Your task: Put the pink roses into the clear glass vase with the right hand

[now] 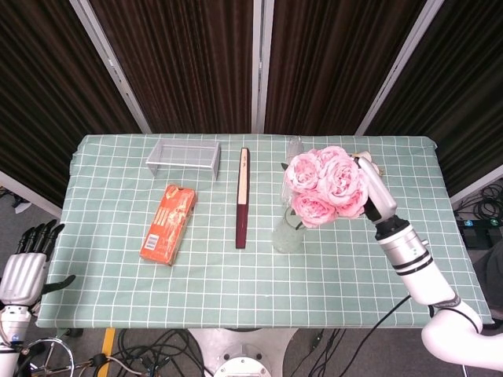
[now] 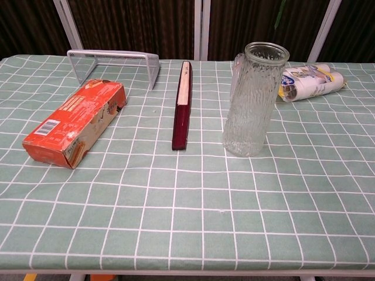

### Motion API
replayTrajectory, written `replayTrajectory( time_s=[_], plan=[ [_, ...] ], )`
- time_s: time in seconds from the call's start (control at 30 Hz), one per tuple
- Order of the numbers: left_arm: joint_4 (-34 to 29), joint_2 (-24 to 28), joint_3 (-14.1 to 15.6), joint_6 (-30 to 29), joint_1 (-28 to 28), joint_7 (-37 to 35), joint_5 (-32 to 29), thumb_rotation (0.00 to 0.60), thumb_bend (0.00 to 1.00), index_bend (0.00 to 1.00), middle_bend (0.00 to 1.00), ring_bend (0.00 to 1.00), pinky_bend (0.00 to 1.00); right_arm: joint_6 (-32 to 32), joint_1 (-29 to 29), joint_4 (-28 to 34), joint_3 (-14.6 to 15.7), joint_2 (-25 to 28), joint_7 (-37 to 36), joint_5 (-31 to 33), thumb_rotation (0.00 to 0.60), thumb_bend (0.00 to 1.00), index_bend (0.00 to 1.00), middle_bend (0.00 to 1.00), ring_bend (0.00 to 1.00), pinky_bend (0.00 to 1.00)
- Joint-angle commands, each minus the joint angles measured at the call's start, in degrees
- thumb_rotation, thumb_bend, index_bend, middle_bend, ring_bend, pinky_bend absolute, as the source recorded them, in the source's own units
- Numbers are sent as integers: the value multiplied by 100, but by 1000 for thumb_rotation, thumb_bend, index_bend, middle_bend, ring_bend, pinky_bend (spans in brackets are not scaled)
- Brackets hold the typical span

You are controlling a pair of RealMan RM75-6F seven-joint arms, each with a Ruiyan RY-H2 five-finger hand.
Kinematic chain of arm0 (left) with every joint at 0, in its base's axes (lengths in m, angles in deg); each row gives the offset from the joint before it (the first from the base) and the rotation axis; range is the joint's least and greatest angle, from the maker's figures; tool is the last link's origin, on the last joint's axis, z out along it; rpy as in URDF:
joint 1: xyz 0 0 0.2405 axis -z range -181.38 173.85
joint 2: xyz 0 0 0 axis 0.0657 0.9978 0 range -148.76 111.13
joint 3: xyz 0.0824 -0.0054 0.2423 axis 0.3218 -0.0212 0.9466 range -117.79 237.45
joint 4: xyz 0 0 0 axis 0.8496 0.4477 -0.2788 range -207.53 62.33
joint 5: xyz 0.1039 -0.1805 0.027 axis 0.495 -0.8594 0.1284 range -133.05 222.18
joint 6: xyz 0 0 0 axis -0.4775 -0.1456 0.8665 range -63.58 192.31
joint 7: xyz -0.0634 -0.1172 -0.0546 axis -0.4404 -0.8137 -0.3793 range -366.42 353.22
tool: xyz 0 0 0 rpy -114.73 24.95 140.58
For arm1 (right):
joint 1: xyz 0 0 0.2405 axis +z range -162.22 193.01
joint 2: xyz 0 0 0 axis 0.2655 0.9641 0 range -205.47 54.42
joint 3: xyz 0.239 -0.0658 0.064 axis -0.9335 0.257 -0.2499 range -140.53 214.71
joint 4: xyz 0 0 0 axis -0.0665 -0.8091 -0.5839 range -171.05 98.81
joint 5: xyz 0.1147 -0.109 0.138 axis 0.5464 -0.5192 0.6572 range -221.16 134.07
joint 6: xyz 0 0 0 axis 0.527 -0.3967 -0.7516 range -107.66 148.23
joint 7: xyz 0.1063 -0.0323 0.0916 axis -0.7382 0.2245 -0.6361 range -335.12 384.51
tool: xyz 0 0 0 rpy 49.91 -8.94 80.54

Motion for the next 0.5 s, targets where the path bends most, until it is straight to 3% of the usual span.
replayTrajectory(
  time_s=[0.03, 0.5],
  plan=[
    [51, -41, -14, -12, -13, 17, -30, 600, 0, 86, 17, 0, 68, 116, 42, -29, 52, -131, -196, 95, 600, 168, 448, 402, 389, 484],
    [151, -54, -3, -7, -49, -170, -44, 600, 0, 87, 17, 0, 68, 191, 46, -825, 556, -837, -323, -236, 600, 169, 455, 401, 389, 487]
  ],
)
